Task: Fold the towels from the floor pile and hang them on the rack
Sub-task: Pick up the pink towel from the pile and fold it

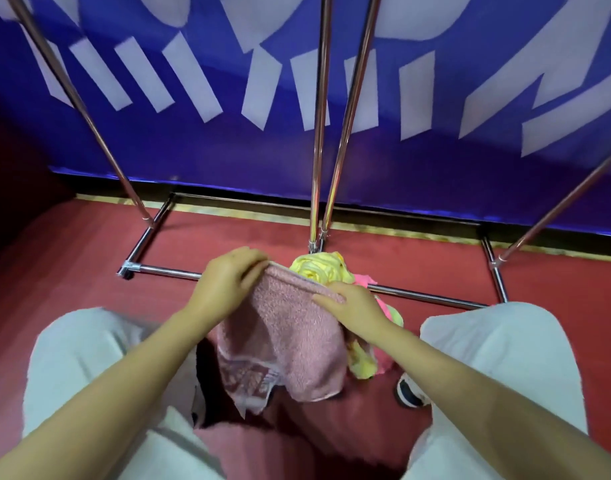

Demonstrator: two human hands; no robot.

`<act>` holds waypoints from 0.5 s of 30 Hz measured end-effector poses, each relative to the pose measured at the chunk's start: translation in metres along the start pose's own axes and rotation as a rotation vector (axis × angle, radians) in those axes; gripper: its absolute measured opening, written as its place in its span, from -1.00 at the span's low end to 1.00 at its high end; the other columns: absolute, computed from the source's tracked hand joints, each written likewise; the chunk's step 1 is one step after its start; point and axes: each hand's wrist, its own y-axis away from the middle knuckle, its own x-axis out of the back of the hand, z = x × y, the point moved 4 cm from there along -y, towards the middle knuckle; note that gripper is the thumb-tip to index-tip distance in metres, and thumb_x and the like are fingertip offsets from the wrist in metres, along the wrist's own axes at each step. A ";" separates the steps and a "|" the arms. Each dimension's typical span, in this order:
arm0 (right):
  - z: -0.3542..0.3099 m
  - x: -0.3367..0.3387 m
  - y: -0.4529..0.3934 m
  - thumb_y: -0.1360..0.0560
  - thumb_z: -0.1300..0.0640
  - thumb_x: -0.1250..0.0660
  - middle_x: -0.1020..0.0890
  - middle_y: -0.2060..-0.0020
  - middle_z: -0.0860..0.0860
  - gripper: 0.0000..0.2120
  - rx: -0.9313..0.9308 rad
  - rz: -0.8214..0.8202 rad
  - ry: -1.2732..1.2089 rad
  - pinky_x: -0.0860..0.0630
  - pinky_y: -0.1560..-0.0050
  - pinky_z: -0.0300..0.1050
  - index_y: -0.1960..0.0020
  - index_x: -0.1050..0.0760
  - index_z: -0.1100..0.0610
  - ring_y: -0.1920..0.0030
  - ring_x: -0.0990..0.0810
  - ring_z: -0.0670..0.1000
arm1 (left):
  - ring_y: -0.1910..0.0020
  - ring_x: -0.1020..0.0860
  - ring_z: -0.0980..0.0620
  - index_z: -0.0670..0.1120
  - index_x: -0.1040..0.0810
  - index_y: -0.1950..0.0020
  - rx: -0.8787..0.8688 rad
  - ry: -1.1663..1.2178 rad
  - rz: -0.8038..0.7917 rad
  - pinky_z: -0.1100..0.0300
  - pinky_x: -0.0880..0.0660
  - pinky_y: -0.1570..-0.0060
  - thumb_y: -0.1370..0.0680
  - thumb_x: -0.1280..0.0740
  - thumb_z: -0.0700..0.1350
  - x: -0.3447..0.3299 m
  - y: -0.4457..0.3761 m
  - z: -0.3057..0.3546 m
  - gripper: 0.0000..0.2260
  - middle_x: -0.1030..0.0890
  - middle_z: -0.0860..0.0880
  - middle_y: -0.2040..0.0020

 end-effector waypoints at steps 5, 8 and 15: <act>-0.022 0.026 0.016 -0.53 -0.04 -0.32 -0.41 0.38 -0.12 -0.70 0.003 -0.057 -0.136 -0.27 0.27 -0.24 0.33 -0.39 0.00 0.34 -0.36 -0.21 | 0.04 -0.59 -0.05 -0.18 -0.65 0.01 0.115 0.009 0.167 0.27 -0.38 0.01 -0.54 -0.33 -0.16 0.015 0.006 -0.002 -0.87 -0.68 -0.09 0.04; -0.017 0.041 0.026 -0.55 -0.02 -0.31 -0.47 0.31 -0.08 -0.76 -0.022 -0.112 -0.126 -0.30 0.22 -0.20 0.25 -0.48 0.06 0.29 -0.40 -0.17 | 0.04 -0.58 -0.05 -0.19 -0.65 0.02 0.160 0.029 0.203 0.30 -0.34 0.03 -0.54 -0.37 -0.26 0.017 0.009 0.000 -0.92 -0.68 -0.11 0.06; -0.008 0.037 0.037 -0.48 0.13 -0.40 -0.60 0.10 -0.02 -0.95 -0.177 -0.063 -0.291 -0.42 0.06 -0.21 0.07 -0.56 0.06 0.07 -0.55 -0.07 | 0.09 -0.61 -0.09 -0.21 -0.63 0.03 0.248 0.068 0.165 0.18 -0.38 0.08 -0.55 -0.35 -0.27 0.006 0.029 -0.006 -0.93 -0.68 -0.11 0.10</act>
